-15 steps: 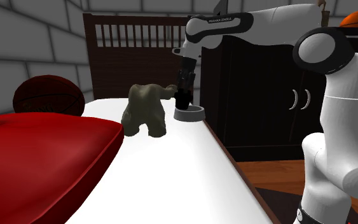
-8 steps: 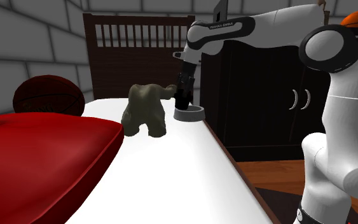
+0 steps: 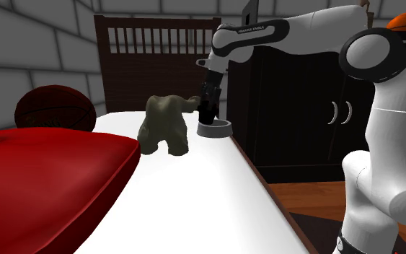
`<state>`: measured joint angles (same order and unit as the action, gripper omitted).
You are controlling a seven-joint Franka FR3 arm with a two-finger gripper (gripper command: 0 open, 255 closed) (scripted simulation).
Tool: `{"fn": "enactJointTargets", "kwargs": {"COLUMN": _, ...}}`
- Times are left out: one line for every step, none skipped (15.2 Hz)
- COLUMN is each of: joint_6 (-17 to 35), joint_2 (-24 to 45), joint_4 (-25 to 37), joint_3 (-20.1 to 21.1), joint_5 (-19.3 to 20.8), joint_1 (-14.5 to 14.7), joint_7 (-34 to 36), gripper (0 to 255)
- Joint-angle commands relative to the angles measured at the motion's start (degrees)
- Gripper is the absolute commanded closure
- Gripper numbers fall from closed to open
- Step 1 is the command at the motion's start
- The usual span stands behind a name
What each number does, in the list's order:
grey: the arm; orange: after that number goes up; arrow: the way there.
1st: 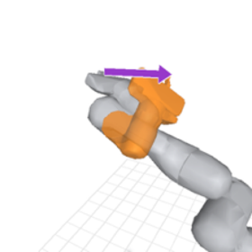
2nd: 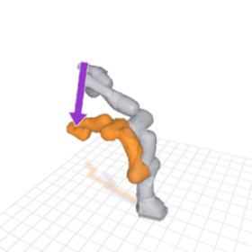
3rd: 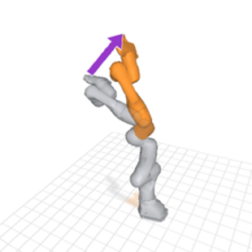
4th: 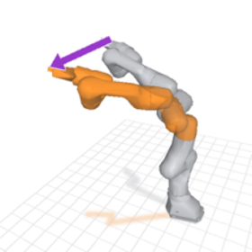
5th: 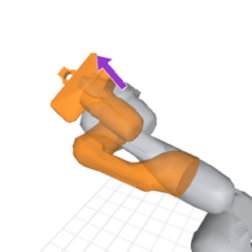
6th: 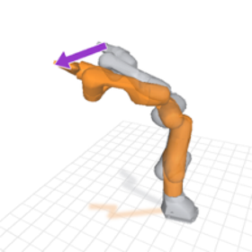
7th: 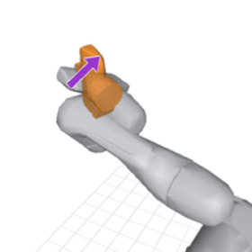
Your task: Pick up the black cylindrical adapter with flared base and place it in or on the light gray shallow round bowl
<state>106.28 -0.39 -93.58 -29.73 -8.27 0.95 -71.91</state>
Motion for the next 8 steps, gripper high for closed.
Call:
{"fn": "enactJointTargets", "kwargs": {"joint_6": -1.8, "joint_2": 1.0, "joint_4": -0.8, "joint_3": 0.2, "joint_5": 0.0, "joint_1": 0.1, "joint_7": 0.1, "gripper": 0}}
{"fn": "enactJointTargets", "kwargs": {"joint_6": -2.2, "joint_2": 0.6, "joint_4": -0.7, "joint_3": 0.0, "joint_5": 0.1, "joint_1": 0.0, "joint_7": -0.1, "gripper": 0}}
{"fn": "enactJointTargets", "kwargs": {"joint_6": -2.6, "joint_2": 1.0, "joint_4": -0.1, "joint_3": -0.1, "joint_5": -0.1, "joint_1": -0.1, "joint_7": -0.3, "gripper": 0}}
{"fn": "enactJointTargets", "kwargs": {"joint_6": -2.6, "joint_2": 1.1, "joint_4": 0.0, "joint_3": -0.2, "joint_5": -0.2, "joint_1": -0.2, "joint_7": -0.6, "gripper": 0}}
{"fn": "enactJointTargets", "kwargs": {"joint_6": -1.3, "joint_2": 0.7, "joint_4": -1.6, "joint_3": 0.1, "joint_5": 0.1, "joint_1": 0.1, "joint_7": -0.1, "gripper": 0}}
{"fn": "enactJointTargets", "kwargs": {"joint_6": -3.1, "joint_2": 0.6, "joint_4": 0.2, "joint_3": 0.0, "joint_5": 0.2, "joint_1": 0.0, "joint_7": 0.0, "gripper": 0}}
{"fn": "enactJointTargets", "kwargs": {"joint_6": -5.1, "joint_2": 0.6, "joint_4": 2.1, "joint_3": -0.1, "joint_5": 0.2, "joint_1": -0.1, "joint_7": 0.0, "gripper": 0}}
{"fn": "enactJointTargets", "kwargs": {"joint_6": -7.0, "joint_2": 0.7, "joint_4": 4.1, "joint_3": -0.3, "joint_5": 0.2, "joint_1": -0.2, "joint_7": 0.0, "gripper": 0}}
